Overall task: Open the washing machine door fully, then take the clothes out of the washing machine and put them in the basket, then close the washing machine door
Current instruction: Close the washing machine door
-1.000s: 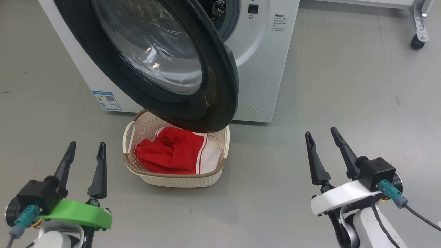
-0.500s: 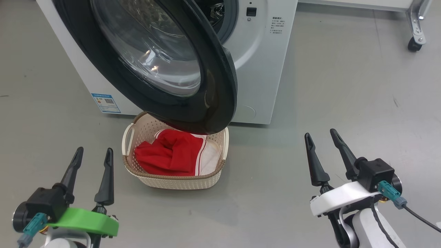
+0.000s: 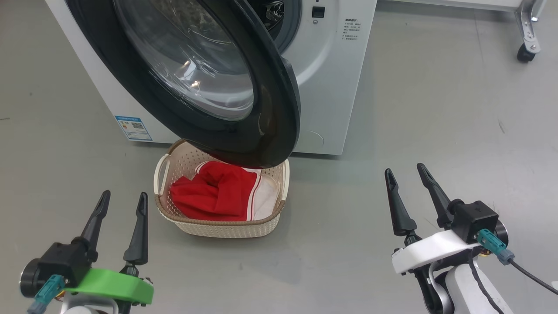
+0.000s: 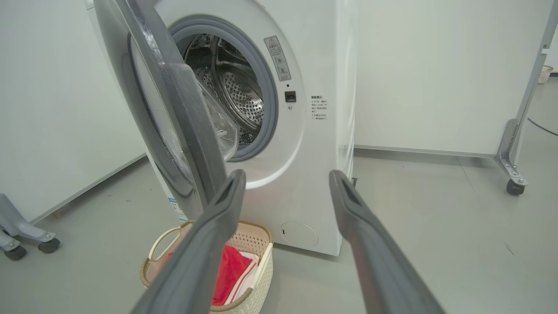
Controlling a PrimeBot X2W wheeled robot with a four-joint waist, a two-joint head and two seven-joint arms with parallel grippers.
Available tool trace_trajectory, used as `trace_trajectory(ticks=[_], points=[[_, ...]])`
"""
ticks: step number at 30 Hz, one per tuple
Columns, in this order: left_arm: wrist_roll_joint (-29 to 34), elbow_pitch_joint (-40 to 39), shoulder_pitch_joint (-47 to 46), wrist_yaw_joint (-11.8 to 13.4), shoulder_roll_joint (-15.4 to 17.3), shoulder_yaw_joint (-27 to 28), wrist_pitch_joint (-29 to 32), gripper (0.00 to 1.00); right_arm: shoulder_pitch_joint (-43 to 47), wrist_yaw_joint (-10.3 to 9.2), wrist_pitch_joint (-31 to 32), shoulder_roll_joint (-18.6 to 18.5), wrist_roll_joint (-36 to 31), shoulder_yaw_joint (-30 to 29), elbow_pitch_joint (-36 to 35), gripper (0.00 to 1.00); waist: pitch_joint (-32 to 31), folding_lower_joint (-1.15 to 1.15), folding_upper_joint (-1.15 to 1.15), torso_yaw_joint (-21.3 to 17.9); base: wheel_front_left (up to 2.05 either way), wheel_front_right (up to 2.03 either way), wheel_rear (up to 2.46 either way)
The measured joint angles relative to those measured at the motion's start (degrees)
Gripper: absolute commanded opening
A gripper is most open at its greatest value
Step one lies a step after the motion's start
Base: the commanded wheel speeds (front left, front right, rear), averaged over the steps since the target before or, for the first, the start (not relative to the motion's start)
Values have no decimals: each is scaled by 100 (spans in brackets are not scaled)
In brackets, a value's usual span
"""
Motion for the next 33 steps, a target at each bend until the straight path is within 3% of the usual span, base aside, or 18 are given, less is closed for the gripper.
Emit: trace_trajectory(ticks=[33], points=[[279, 34, 21, -303, -303, 297, 0, 100, -1, 1, 0, -1, -24, -16, 0, 100, 22, 0, 0, 0, 0, 0, 0]])
